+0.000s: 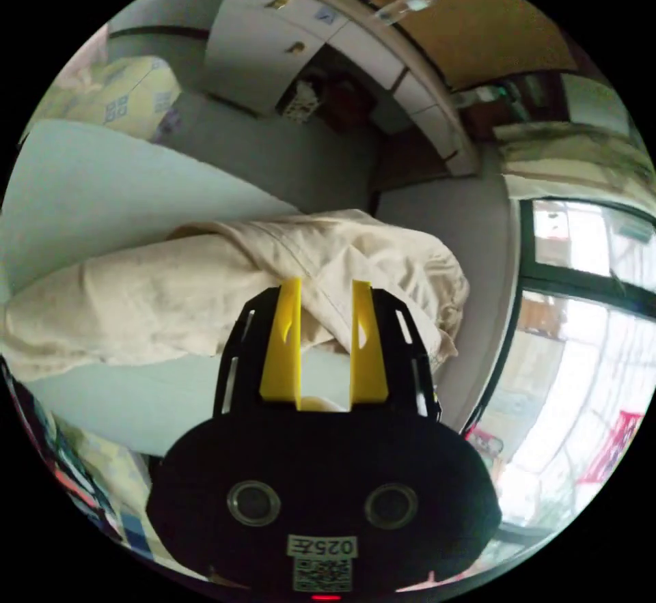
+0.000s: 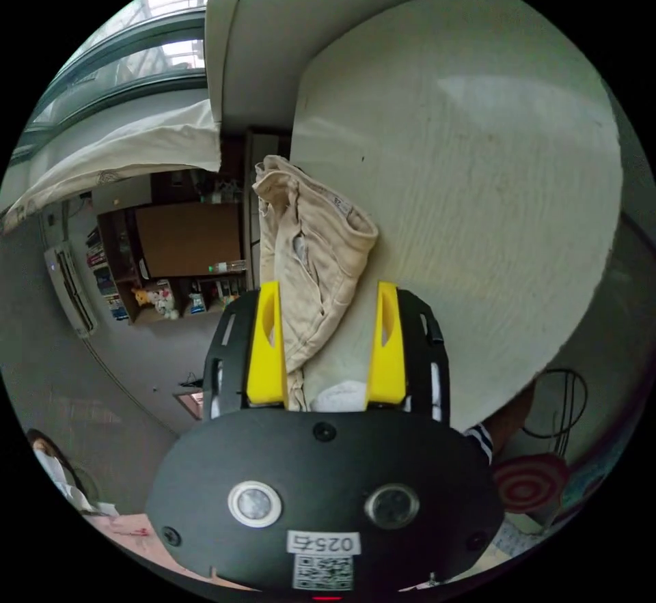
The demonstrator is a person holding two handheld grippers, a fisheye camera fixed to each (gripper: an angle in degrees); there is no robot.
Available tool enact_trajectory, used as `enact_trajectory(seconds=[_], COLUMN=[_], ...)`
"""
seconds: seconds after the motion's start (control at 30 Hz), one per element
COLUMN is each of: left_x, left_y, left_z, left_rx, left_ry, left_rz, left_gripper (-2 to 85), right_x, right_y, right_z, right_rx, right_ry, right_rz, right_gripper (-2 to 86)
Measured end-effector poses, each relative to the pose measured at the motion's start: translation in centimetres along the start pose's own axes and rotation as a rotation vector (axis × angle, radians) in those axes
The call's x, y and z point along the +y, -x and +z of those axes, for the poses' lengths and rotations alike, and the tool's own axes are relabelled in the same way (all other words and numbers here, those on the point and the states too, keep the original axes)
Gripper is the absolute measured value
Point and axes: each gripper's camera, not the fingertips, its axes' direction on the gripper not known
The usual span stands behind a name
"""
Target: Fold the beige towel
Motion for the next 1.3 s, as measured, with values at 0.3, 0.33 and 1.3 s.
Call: enact_trajectory(seconds=[0.3, 0.33, 1.3], left_x=[4.7, 4.2, 26.1], left_y=[2.5, 3.1, 7.1], left_z=[-1.3, -0.5, 7.6], left_rx=[0.006, 0.097, -0.039], left_ry=[-0.150, -0.110, 0.705], left_rz=[-0.294, -0.291, -0.093], left_gripper=[8.1, 8.4, -0.6], right_x=[-0.7, -0.7, -6.8], right_y=[-1.1, -1.6, -8.2], right_z=[2.0, 2.1, 6.2], right_rx=[-0.051, -0.085, 0.700], right_ry=[-0.027, -0.031, 0.150], right_rz=[0.062, 0.075, -0.134], right_gripper=[18.0, 18.0, 0.9])
